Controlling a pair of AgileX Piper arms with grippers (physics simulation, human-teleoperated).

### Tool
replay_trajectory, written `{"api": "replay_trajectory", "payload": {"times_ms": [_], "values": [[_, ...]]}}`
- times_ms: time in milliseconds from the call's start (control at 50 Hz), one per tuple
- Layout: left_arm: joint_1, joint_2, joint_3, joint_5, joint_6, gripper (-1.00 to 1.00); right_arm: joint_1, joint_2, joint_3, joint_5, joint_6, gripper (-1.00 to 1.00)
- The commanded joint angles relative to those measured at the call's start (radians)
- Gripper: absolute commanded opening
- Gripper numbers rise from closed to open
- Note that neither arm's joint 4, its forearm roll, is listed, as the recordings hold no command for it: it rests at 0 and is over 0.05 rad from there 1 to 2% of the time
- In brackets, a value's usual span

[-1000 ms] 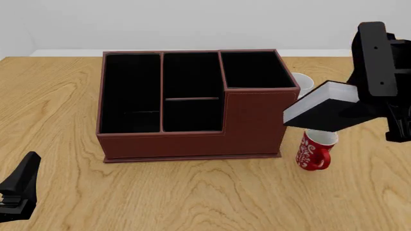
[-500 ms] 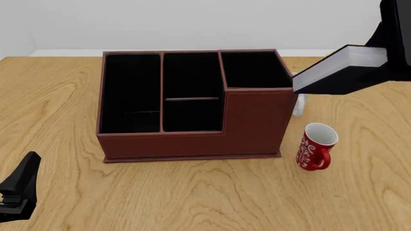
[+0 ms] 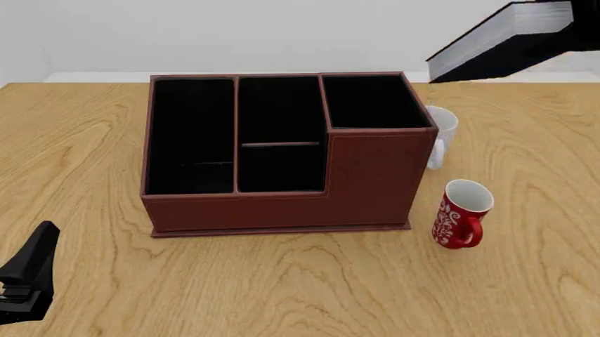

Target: Pick up the book and place it in the right compartment of the caddy.

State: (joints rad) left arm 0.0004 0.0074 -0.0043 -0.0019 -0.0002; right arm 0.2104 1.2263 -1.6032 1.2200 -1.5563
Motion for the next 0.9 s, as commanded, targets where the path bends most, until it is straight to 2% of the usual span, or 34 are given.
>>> {"api": "replay_trajectory", "payload": {"times_ms": [20, 420, 440, 900], "values": [[0.0, 0.0, 0.0, 0.0, 0.0, 1.0, -0.007, 0.08, -0.136, 0.0, -0.02, -1.0], [0.0, 0.0, 0.0, 0.0, 0.0, 1.0, 0.094, 0.232, -0.256, 0.0, 0.044, -1.0], [0.0, 0.0, 0.0, 0.0, 0.0, 1.0, 0.104, 0.239, -0.259, 0.0, 0.06, -1.0], [0.0, 0.0, 0.0, 0.0, 0.0, 1.0, 0.143, 0.358, -0.303, 0.0, 0.118, -1.0]]}}
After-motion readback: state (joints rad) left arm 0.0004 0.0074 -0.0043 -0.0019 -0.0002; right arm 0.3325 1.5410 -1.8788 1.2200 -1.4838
